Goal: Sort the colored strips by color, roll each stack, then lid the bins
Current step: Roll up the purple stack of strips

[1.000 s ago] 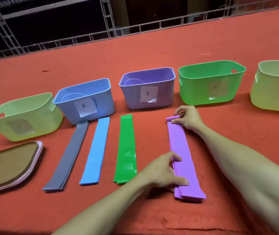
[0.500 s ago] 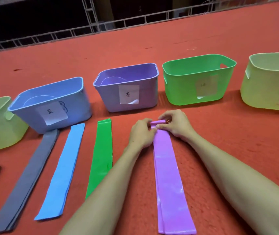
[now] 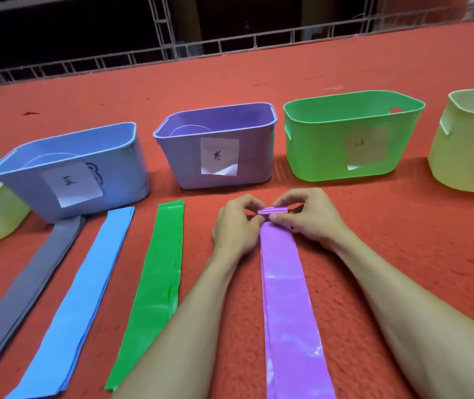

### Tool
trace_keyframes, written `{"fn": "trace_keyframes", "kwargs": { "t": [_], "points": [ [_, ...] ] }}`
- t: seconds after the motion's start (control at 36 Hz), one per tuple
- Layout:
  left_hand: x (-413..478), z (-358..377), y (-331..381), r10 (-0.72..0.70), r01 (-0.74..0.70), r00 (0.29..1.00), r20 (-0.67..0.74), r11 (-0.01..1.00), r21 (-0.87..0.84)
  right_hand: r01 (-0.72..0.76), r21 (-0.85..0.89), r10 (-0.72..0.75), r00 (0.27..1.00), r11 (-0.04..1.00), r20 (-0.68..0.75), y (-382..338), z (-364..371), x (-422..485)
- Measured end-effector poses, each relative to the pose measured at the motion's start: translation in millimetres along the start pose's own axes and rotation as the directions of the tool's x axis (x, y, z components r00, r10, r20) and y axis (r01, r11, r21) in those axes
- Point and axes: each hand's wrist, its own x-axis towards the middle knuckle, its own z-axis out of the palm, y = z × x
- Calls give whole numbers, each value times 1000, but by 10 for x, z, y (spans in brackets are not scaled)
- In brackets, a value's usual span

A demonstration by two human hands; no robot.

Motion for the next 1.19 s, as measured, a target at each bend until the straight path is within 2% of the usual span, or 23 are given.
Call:
{"fn": "trace_keyframes", "kwargs": {
  "t": [0.19,0.33,0.44,0.5,0.72,0.86,1.0,1.19],
  "points": [
    [0,-8,-22,61,-61,998,13,998,-22,16,-2,-16,1000,1000,9,-25,-40,-82],
    [-49,-32,-15,62,-60,998,24,994,-96,101,-95,-102,995,990,-3,-67,-63,-116],
    [-56,-30,-25,75,-72,997,19,990,-124,191,-143,-187,982,971,39,-54,-42,-152],
    [-31,-10,-54,77,-75,997,16,990,-122,192,-149,-189,981,970,38,-54,-45,-162],
    [17,7,-99,6,7,998,62,980,-197,211,-157,-206,977,965,49,-76,-18,-168],
    [30,16,-125,19,-6,997,69,983,-183,223,-168,-218,975,960,48,-97,-21,-167],
    [24,-26,-103,41,-26,989,145,995,-100,235,-190,-231,972,953,45,-116,-35,-179],
    [25,-23,-77,56,-49,986,159,998,-45,177,-144,-175,984,974,28,-114,-40,-149]
  ]
}}
